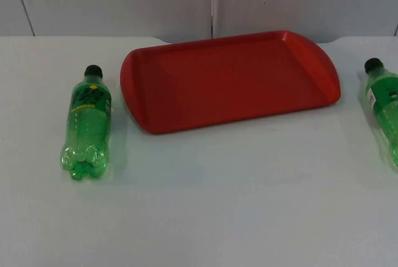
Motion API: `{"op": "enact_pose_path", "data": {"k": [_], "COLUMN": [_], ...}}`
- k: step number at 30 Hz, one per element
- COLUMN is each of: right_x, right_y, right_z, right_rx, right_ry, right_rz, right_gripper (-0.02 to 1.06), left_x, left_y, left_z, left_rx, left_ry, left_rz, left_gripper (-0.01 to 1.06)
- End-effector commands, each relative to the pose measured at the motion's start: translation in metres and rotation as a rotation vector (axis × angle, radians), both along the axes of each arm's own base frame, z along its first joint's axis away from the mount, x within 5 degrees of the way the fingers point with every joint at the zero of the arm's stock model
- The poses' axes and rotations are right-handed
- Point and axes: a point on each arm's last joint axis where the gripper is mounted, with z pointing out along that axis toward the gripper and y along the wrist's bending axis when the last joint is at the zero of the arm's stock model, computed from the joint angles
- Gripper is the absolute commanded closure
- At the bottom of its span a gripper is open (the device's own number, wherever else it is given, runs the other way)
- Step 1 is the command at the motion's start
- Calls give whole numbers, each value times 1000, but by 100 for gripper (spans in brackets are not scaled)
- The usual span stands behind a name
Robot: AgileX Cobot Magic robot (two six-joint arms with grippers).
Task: Place the bottle upright on the tray.
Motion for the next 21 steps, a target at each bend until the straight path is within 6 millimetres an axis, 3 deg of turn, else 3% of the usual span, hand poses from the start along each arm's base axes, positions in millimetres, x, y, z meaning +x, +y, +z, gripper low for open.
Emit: {"op": "enact_pose_path", "data": {"k": [1, 12, 21], "right_x": [0, 0, 0], "right_y": [0, 0, 0], "right_z": [1, 1, 1], "right_rx": [-3, -3, -3], "right_ry": [-12, -12, -12], "right_rz": [-2, -2, -2], "right_gripper": [-1, -1, -1], "left_x": [3, 13, 22], "left_y": [1, 1, 2], "left_z": [1, 28, 31], "left_rx": [4, 2, -3], "left_ry": [8, 17, 60], "left_rz": [5, 4, 3], "left_gripper": [0, 0, 0]}}
